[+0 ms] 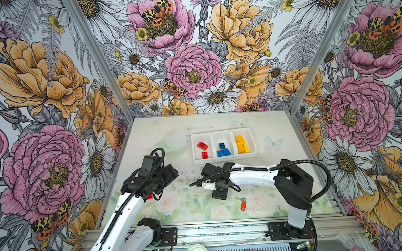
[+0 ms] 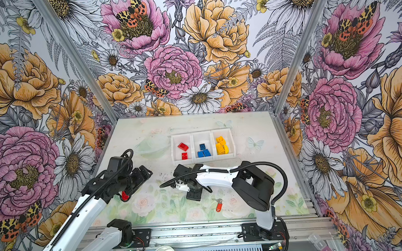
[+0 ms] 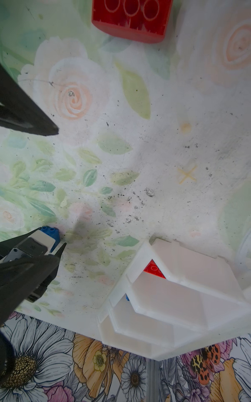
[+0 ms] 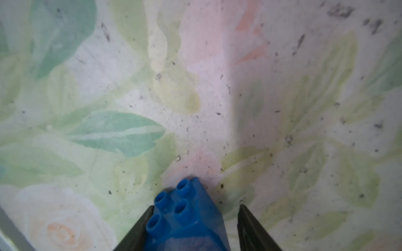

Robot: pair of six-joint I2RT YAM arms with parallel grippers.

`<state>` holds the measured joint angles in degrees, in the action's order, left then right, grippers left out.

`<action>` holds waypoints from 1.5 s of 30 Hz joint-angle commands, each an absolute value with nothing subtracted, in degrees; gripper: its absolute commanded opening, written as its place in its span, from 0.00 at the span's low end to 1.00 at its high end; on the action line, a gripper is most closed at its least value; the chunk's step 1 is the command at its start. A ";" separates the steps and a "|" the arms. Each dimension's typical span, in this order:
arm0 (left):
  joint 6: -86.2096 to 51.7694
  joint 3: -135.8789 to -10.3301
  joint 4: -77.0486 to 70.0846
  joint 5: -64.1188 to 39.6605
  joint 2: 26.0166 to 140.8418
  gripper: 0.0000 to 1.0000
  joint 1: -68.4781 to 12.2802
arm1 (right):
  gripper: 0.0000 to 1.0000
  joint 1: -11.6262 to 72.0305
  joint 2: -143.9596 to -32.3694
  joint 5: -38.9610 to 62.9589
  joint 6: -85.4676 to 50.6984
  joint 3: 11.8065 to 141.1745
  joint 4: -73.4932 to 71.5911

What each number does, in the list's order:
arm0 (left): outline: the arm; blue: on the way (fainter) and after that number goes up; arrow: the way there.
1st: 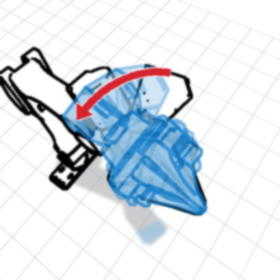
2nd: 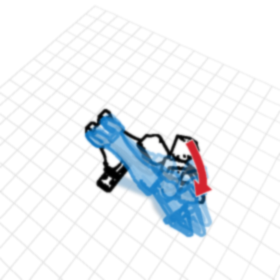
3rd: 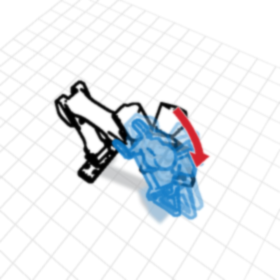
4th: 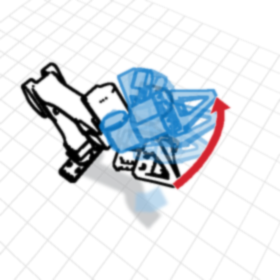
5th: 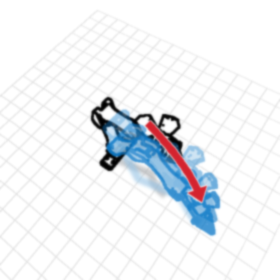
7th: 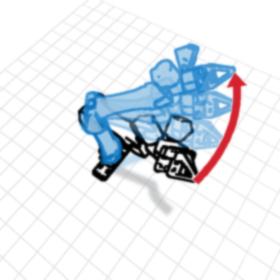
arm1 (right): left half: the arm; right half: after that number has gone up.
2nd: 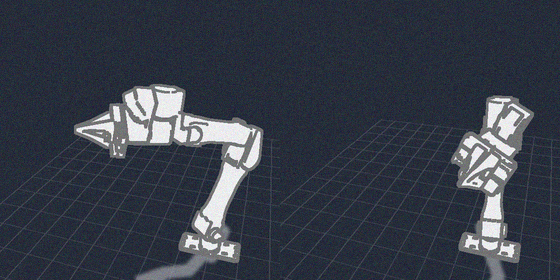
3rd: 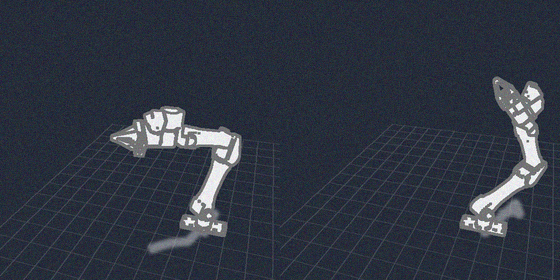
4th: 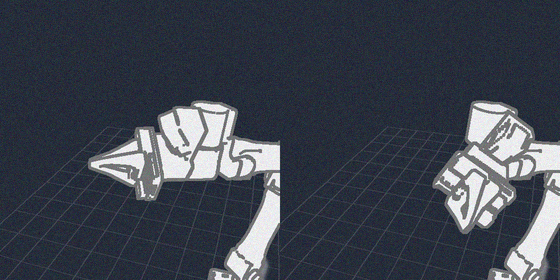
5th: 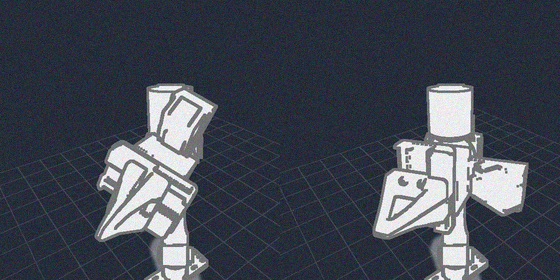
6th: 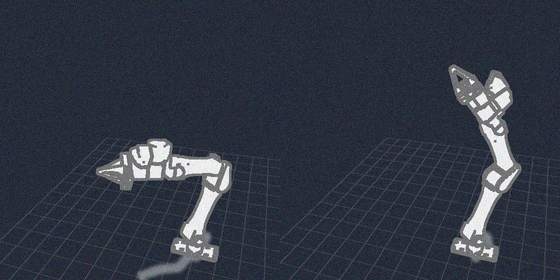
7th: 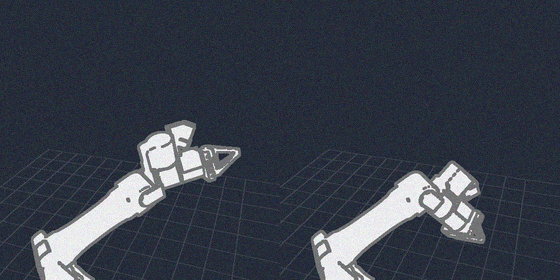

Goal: Sort the legos into containers by color
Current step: Pick up the lego from the bottom-center of the table, then place the lego in the container.

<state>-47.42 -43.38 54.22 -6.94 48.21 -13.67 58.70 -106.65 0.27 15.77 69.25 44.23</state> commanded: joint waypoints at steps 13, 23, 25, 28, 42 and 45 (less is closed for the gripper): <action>-46.00 -42.76 54.33 -7.21 48.60 0.87 -12.13 | 0.25 57.71 -102.00 0.00 11.59 67.45 43.59; -45.63 -42.54 54.35 -6.86 48.60 0.87 -11.94 | 0.24 48.24 -94.31 2.84 4.58 70.17 43.77; -45.44 -42.50 54.33 -6.68 48.69 0.87 -11.89 | 0.24 46.24 -93.93 2.57 3.97 72.09 43.78; -45.26 -42.80 54.36 -6.51 48.82 0.87 -11.87 | 0.24 42.88 -94.43 2.72 2.85 75.58 43.77; -44.30 -41.35 54.37 -6.33 47.47 0.89 -11.73 | 0.25 34.09 -104.60 -1.25 -1.41 92.56 43.77; -44.25 -40.88 54.41 -6.52 47.03 0.89 -11.77 | 0.25 33.42 -107.31 -2.46 -1.79 95.43 43.77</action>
